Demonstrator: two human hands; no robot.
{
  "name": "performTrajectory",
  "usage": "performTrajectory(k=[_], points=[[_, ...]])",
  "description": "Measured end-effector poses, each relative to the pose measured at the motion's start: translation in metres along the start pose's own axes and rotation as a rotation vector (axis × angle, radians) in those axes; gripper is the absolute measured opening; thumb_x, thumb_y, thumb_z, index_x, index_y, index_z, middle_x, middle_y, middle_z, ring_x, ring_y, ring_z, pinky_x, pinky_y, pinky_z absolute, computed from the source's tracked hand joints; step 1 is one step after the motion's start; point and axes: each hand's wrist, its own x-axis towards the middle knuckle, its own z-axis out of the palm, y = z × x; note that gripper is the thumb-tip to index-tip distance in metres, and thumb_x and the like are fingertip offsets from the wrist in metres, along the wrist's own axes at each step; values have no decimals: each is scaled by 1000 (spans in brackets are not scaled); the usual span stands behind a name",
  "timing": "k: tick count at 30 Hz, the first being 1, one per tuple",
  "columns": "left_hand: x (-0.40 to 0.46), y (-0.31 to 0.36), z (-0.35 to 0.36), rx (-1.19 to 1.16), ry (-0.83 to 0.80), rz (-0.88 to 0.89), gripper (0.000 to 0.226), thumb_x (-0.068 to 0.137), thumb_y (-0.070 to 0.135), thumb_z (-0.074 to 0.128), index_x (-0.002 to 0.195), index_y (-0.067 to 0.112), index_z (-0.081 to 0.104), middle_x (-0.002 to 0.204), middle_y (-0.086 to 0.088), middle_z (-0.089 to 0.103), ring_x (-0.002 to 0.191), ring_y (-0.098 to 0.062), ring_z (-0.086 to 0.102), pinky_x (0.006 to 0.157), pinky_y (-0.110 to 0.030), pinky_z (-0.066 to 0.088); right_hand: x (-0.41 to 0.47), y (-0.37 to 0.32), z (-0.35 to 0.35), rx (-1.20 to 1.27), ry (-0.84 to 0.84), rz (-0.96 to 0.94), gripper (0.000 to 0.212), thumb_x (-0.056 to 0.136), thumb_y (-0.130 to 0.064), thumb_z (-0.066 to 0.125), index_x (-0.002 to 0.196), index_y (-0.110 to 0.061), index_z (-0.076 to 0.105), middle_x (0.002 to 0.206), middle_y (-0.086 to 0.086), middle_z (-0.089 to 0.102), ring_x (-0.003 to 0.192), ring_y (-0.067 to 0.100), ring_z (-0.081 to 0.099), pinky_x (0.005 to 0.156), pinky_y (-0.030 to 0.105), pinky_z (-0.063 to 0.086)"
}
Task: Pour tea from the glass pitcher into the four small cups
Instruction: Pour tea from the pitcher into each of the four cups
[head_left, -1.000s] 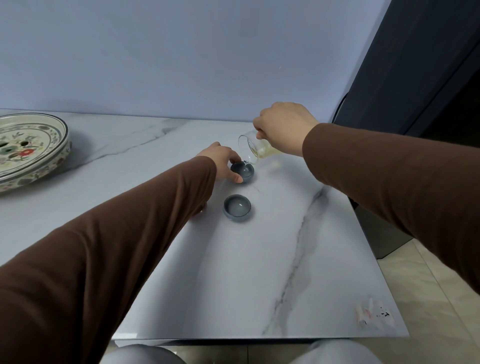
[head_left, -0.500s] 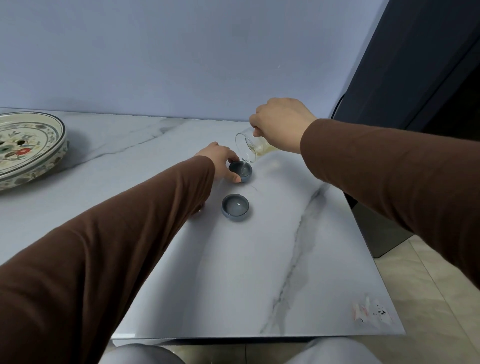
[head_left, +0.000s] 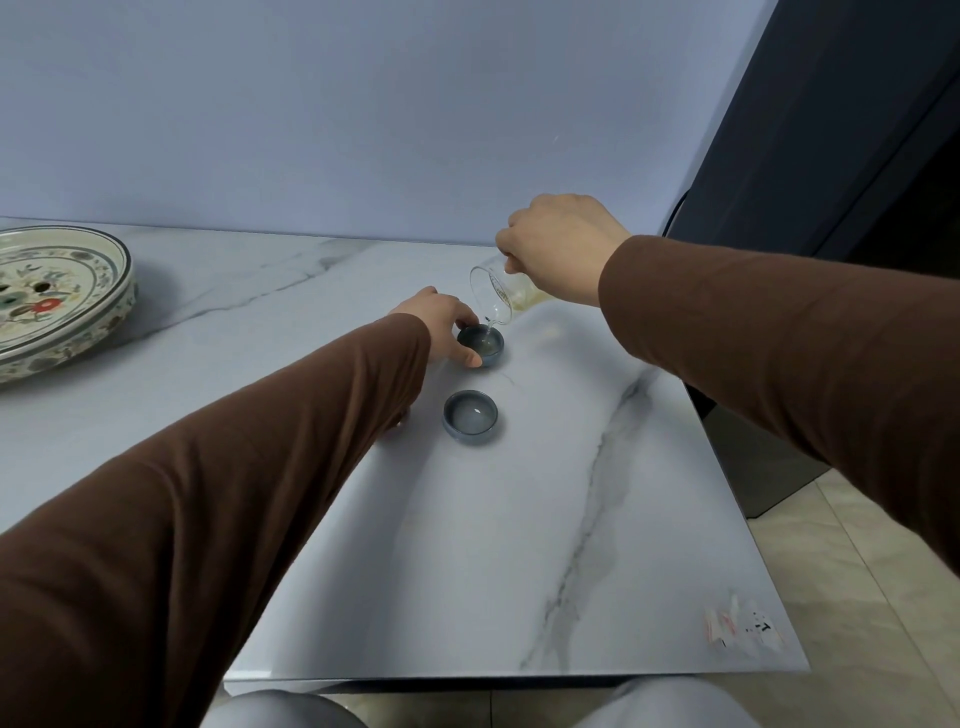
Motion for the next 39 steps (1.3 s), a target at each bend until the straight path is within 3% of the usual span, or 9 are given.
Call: performTrajectory(k=[18,25,30,34,39], points=[[-4,4,-2,5,-2,-8,64,66,57,74,123,33,59,120,5,62,116,-19,41,94,-38,43,-2,0,1,-6,-7,3,25,103,-27,43,105,-12,63,98,8,64,95,32,59,62,35,34],[-11,6,-2,16,11,-12,72,72,56,71,135,28,51,129,0,55,124,-23,39,101,-38,39,-17,13,21,380,-91,314,23,100,-30,45,98,-16,63,98,6,66,82,26,52,67,32,35],[-29,7,-9,-25,46,-26,81,74,49,73,144,26,39,137,-2,49,127,-25,39,105,-38,38,-43,19,34,723,-174,554,26,96,-32,47,98,-16,68,93,1,64,85,23,55,71,30,37],[-54,4,-16,-31,107,-24,64,78,46,70,135,26,49,130,3,55,120,-22,41,100,-37,40,-60,17,30,875,-180,618,27,95,-34,49,94,-17,70,75,-4,58,75,20,53,59,27,35],[-92,12,-14,-37,122,-6,58,78,56,65,128,29,56,124,6,57,118,-19,39,97,-32,39,-73,6,18,878,-164,554,25,97,-36,47,91,-21,66,76,-8,56,78,19,53,59,28,34]])
